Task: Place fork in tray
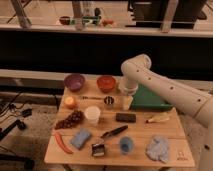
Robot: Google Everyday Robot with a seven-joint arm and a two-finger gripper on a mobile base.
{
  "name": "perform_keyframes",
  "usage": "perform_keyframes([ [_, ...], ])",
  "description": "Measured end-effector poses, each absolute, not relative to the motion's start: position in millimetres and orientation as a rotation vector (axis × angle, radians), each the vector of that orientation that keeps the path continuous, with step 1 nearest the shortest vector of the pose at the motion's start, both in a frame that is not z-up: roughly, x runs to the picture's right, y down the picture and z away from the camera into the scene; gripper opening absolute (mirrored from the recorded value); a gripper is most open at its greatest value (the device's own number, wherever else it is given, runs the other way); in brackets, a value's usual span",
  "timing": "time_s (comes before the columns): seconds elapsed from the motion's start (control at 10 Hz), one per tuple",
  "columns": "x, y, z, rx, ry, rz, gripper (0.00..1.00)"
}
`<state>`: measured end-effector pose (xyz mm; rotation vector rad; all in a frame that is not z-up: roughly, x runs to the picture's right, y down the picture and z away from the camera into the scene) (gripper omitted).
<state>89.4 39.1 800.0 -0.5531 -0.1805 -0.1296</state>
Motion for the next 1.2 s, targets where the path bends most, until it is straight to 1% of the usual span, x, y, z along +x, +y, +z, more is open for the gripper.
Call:
perform_keyframes([
  [0.2, 51.4, 26.0, 810.4, -0.536, -0.244, -0.188, 0.80],
  [0.4, 31.2, 17.0, 819.0, -0.529, -0.289, -0.219, 0.80],
  [1.2, 28.3, 13.2, 818.2, -0.520, -0.298, -0.227, 0.80],
])
